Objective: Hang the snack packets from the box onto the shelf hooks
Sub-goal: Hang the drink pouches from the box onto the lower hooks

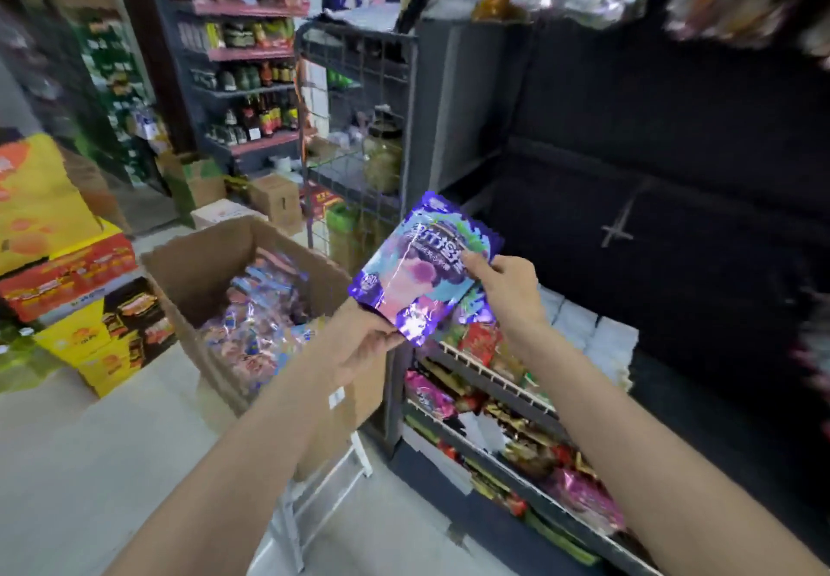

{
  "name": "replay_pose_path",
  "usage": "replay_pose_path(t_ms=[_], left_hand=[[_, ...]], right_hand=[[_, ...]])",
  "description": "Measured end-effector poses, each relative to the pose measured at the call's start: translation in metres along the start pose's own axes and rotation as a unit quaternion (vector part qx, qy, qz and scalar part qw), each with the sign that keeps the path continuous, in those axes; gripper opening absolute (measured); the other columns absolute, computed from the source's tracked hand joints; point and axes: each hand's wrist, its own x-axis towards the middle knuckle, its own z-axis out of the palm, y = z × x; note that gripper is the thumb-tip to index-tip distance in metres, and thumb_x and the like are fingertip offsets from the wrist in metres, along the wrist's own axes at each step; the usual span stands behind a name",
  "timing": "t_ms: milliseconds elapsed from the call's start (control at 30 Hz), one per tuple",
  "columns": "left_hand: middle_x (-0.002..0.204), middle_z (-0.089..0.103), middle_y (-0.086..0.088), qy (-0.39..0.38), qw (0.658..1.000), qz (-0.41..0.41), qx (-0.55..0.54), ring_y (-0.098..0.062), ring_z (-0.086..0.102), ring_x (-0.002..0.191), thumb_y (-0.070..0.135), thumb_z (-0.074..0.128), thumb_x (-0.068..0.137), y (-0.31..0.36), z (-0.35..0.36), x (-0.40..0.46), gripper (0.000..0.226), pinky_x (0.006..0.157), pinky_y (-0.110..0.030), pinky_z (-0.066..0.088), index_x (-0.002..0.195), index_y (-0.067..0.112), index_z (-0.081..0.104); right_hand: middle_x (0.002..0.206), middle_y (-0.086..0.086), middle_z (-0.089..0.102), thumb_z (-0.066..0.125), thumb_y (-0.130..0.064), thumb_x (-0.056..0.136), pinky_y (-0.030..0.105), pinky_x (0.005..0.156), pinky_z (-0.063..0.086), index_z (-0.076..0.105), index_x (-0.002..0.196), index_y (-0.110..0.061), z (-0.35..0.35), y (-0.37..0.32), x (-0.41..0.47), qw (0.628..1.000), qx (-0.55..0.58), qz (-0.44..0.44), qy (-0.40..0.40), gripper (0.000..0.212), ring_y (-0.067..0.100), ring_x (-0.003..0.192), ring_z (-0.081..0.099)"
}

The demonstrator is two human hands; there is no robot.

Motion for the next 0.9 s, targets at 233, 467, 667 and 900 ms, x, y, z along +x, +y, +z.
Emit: replay_pose_path(t_ms=[233, 467, 667, 900], left_hand=[[0.110, 0.067, -0.010, -0.206, 0.965, -0.140, -0.084, -0.025, 0.066, 0.090, 0.014, 0.081, 0.046, -0.061, 0.088, 0.018, 0.068, 0.085, -0.036, 0.052, 0.111, 0.014, 0.064], [0.094, 0.072, -0.008, -0.179, 0.958, -0.133, 0.180, -0.018, 0.069, 0.080, 0.009, 0.075, 0.068, -0.142, 0.231, 0.009, 0.047, 0.071, -0.027, 0.058, 0.110, 0.009, 0.055], [0.092, 0.070, -0.010, -0.138, 0.969, -0.112, 0.173, -0.020, 0.066, 0.081, -0.012, 0.071, 0.070, -0.201, 0.309, -0.002, 0.037, 0.073, -0.027, 0.055, 0.099, 0.009, 0.060], [0.073, 0.071, -0.002, -0.056, 0.987, -0.100, 0.114, -0.016, 0.066, 0.074, -0.024, 0.065, 0.069, -0.246, 0.368, -0.002, 0.038, 0.079, -0.027, 0.051, 0.090, 0.008, 0.062]], right_hand=[[0.062, 0.017, 0.043, 0.065, -0.032, 0.087, 0.036, 0.059, 0.033, 0.047, 0.065, -0.004, -0.140, 0.056, -0.031, 0.991, 0.033, 0.075, 0.105, 0.040, 0.030, 0.057, 0.042], [0.052, -0.005, 0.018, 0.062, -0.024, 0.091, 0.024, 0.047, 0.015, 0.021, 0.055, -0.018, -0.276, 0.099, -0.074, 0.976, -0.034, 0.077, 0.201, 0.055, 0.012, 0.051, 0.014], [0.056, 0.013, 0.041, 0.068, -0.033, 0.086, 0.027, 0.054, 0.028, 0.040, 0.058, -0.002, -0.375, 0.139, -0.094, 0.982, -0.073, 0.100, 0.144, 0.051, 0.019, 0.052, 0.037], [0.091, 0.004, 0.068, 0.071, -0.011, 0.083, 0.025, 0.078, 0.044, 0.069, 0.082, -0.011, -0.450, 0.160, -0.100, 0.983, -0.163, 0.075, 0.050, 0.002, 0.018, 0.089, 0.061]])
